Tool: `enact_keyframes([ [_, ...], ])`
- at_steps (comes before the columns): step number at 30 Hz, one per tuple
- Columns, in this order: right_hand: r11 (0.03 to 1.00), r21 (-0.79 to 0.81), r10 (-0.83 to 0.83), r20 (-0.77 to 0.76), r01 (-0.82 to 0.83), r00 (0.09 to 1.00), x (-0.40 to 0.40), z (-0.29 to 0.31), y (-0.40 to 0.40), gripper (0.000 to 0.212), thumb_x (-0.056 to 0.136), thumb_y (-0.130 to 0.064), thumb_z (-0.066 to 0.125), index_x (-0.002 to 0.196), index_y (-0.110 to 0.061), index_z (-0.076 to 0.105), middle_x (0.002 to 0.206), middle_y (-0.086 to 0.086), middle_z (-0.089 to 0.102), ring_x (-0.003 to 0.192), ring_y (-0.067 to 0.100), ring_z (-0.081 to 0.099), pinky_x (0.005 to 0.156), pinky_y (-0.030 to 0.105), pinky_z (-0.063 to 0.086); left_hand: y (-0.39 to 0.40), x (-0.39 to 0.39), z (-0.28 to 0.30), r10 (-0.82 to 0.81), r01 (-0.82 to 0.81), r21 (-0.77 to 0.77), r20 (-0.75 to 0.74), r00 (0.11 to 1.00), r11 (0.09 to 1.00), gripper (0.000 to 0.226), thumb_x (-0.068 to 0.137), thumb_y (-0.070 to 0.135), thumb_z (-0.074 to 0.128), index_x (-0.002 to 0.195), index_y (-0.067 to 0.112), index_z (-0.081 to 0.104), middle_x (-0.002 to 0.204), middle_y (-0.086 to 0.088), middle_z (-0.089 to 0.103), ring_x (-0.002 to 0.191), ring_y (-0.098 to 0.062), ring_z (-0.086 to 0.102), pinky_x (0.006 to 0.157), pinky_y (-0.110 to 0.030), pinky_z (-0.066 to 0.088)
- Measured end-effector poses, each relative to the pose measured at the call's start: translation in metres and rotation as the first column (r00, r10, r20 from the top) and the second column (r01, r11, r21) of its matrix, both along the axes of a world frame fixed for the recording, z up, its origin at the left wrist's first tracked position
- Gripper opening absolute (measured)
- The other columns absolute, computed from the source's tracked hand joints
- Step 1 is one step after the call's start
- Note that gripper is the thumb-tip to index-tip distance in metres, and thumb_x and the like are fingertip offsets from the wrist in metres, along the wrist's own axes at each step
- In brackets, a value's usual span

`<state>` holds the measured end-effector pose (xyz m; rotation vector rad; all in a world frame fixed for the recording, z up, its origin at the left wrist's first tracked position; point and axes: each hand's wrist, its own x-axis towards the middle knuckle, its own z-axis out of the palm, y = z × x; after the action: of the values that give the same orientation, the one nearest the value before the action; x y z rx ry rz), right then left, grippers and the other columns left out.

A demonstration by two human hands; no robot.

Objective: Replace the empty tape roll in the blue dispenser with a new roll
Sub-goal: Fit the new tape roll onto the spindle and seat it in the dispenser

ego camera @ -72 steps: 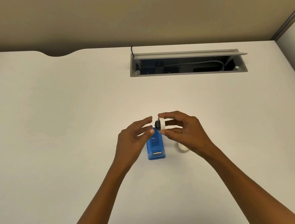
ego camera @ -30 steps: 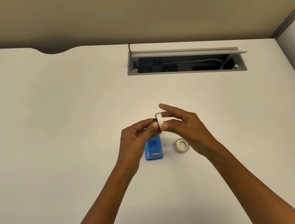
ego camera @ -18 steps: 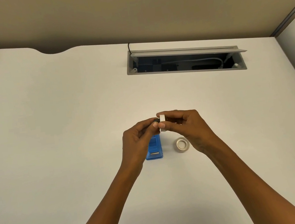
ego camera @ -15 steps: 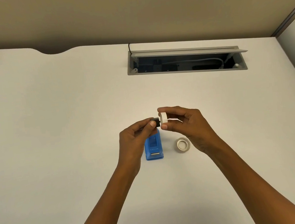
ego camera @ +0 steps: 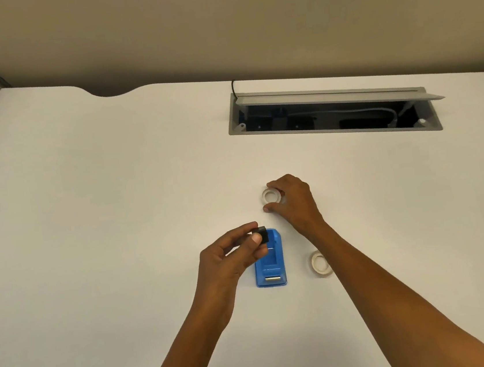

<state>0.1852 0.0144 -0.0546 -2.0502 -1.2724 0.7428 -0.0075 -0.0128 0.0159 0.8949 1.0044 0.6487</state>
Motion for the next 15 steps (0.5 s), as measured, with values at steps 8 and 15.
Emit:
enact_keyframes([
  [8,0.998,0.047,0.035,0.032,-0.037,0.999,-0.002,-0.011,0.006,0.051,0.069,-0.015,0.080,0.115,-0.005,0.062,0.115,0.013,0.059,0.108,0.028,0.051,0.088,0.026,0.035,0.005,0.003,-0.008,0.027,-0.028,-0.038,-0.026,0.999,0.999,0.034,0.065,0.031,0.075,0.097,0.022,0.073,0.095,-0.004,0.075,0.089,-0.023,0.071,0.077,-0.027,0.057],
  [15,0.985,0.119,-0.094,-0.225,0.123,0.970,0.014,0.015,-0.025,0.049,0.071,-0.012,0.080,0.117,-0.010,0.062,0.108,0.010,0.064,0.093,0.019,0.060,0.082,0.014,0.049,0.001,0.006,-0.006,0.008,-0.008,-0.037,0.003,1.000,0.999,0.030,0.066,0.030,0.074,0.096,0.024,0.073,0.094,-0.002,0.075,0.089,-0.022,0.071,0.074,-0.023,0.056],
])
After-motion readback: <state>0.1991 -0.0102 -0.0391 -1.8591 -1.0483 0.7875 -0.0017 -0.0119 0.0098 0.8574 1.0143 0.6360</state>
